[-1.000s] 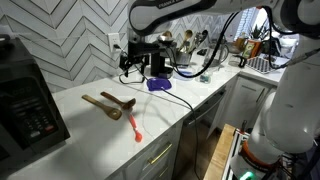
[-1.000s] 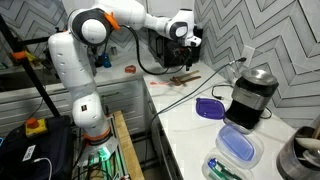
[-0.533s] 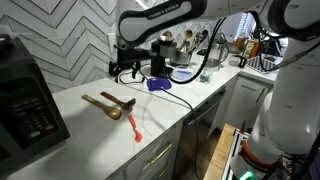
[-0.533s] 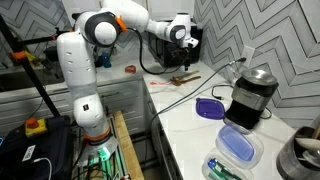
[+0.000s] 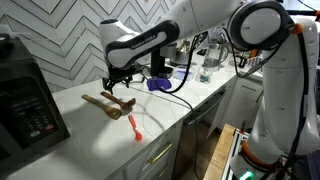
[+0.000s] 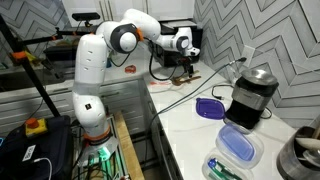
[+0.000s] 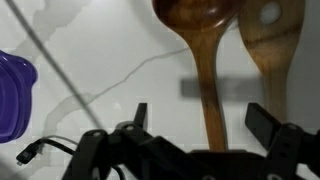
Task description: Put the soup ladle in the lunch box
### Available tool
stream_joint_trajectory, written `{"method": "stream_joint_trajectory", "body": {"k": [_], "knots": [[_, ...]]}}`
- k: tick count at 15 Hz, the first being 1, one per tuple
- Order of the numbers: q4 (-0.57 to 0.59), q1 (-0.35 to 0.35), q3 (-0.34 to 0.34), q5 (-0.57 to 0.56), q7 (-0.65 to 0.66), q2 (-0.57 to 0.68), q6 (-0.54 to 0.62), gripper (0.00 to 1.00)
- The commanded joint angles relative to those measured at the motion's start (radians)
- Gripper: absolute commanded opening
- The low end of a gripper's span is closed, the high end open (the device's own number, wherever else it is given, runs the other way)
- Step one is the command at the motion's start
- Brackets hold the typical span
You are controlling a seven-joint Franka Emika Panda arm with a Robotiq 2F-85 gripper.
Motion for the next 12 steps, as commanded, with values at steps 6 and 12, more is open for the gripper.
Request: {"method": "stream_joint_trajectory", "body": {"k": [6,12], "knots": [[0.123,-0.023,-0.009,0.170,-0.265,0.137,-0.012,1.00],[0.160,-0.018,-0.022,0.186,-0.286,0.178,-0.085,0.63]]}}
